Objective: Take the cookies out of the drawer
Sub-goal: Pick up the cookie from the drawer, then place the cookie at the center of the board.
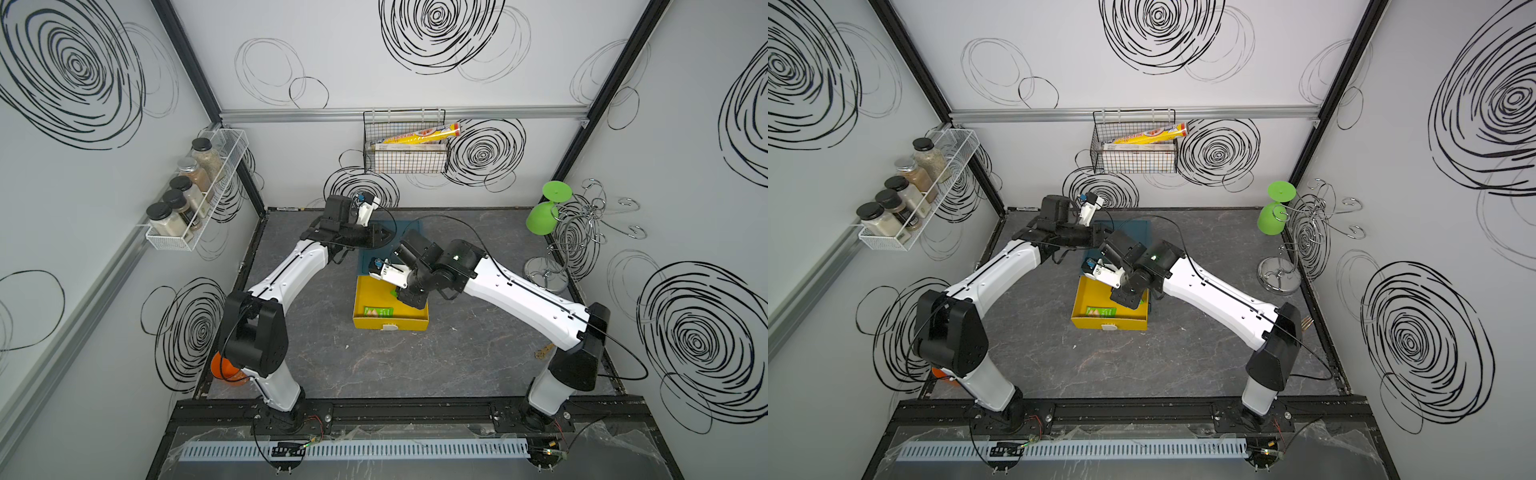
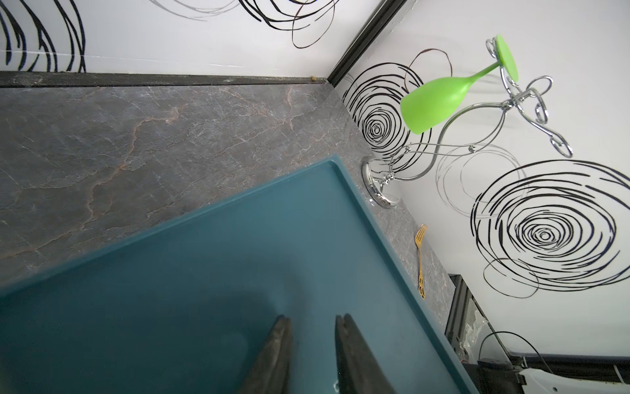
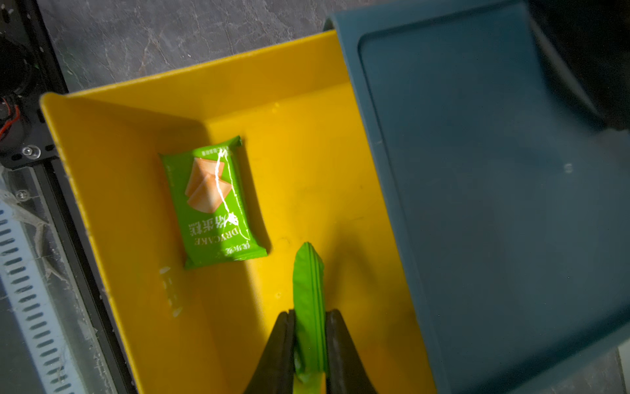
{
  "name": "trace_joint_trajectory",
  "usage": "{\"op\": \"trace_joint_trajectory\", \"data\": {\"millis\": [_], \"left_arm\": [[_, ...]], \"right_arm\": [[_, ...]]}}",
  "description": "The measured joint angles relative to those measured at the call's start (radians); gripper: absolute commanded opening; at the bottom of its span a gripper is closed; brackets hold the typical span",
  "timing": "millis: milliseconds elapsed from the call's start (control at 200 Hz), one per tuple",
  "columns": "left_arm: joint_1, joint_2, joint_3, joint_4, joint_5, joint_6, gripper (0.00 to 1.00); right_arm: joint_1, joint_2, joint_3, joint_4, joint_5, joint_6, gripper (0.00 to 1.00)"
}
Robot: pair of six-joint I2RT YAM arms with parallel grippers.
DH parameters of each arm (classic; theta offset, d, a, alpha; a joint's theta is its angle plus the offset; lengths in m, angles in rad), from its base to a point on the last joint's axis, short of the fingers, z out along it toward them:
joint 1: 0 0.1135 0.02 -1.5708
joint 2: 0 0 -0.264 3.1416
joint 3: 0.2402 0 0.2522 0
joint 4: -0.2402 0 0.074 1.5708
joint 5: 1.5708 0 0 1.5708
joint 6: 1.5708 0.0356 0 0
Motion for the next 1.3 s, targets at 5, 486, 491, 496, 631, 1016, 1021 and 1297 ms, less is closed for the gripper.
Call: {"op": "trace_joint_trajectory", "data": {"millis": [5, 486, 491, 496, 631, 1016, 1021, 1297], "left_arm": [[0.000, 0.000, 0.000, 0.000, 0.000, 0.000, 0.30], [0.000, 0.013, 0.015, -0.002, -0.006, 0.006, 0.30], [0.000, 0.013, 0.016, -0.002, -0.006, 0.006, 0.30], [0.000, 0.013, 0.016, -0.002, -0.006, 0.006, 0.30], [0.000, 0.015, 0.019, -0.006, -0.010, 0.013, 0.30], [0.000, 0.015, 0.019, -0.006, -0.011, 0.024, 0.30], [0.000, 0.015, 0.019, -0.006, -0.011, 0.024, 0.30], [0.000, 0.015, 0.019, -0.007, -0.011, 0.028, 0.30]], "right_arm": [[0.000, -0.001, -0.001, 0.002, -0.001, 0.000, 0.01], [-0.012, -0.394, -0.139, 0.212, -0.050, 0.074, 0.00], [-0.013, -0.400, -0.142, 0.214, -0.051, 0.076, 0.00], [-0.014, -0.404, -0.146, 0.217, -0.051, 0.078, 0.00], [-0.087, -0.554, -0.272, 0.296, -0.042, 0.131, 0.00], [-0.631, -0.592, -0.558, 0.486, -0.295, 0.310, 0.00], [-0.634, -0.590, -0.561, 0.488, -0.299, 0.312, 0.00], [-0.790, -0.483, -0.809, 0.681, -0.610, 0.425, 0.00]]}}
